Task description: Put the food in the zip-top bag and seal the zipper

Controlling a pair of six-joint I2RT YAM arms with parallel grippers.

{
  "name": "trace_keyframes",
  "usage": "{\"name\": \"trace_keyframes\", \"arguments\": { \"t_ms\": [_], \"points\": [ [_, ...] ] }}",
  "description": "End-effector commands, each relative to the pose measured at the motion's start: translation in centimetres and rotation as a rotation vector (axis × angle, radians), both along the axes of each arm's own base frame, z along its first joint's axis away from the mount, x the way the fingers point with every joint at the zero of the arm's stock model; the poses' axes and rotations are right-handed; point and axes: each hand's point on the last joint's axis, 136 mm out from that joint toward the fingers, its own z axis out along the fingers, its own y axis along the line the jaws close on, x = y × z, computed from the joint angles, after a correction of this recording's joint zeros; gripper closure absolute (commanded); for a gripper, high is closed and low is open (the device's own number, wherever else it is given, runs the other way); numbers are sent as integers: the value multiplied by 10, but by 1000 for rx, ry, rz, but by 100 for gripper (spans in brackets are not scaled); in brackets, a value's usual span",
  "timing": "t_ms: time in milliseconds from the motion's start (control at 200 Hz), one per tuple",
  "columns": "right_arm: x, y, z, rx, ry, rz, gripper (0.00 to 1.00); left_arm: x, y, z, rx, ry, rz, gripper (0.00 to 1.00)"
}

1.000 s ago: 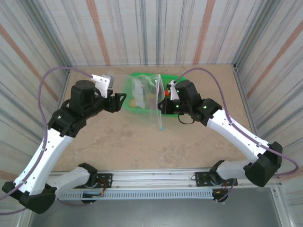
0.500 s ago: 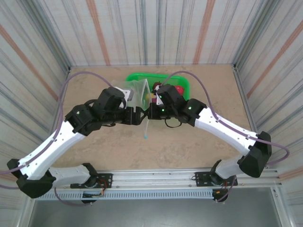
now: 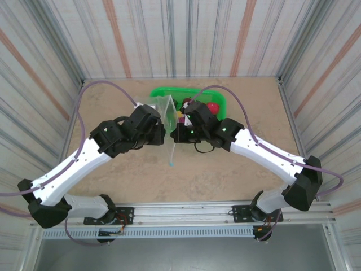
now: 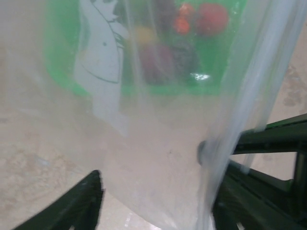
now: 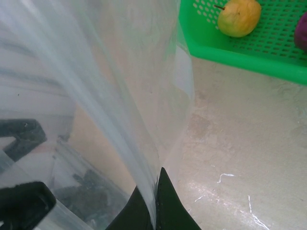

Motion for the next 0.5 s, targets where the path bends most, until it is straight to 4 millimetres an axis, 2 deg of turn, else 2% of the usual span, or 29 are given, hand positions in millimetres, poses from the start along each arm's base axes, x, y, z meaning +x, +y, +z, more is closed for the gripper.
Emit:
{"name": "trace_keyframes", "arguments": {
  "t_ms": [0,195,270,401,496],
  "points": [
    [2,-3,16,22,-33,-29,100,-2,16,1,42,-22,33,50],
    [5,-5,16,11,-43,-42,100,-4,24,4,64,-40,26,51],
    [6,-5,16,13,-42,-47,100,-7,18,3,32,-22,11,51],
    [9,-1,16,49,-34,-73,100,-7,2,-10,-40,30,-3,53],
    [11,3,16,79,-23,-84,100,-4,-3,-17,-61,36,12,56]
  ]
}}
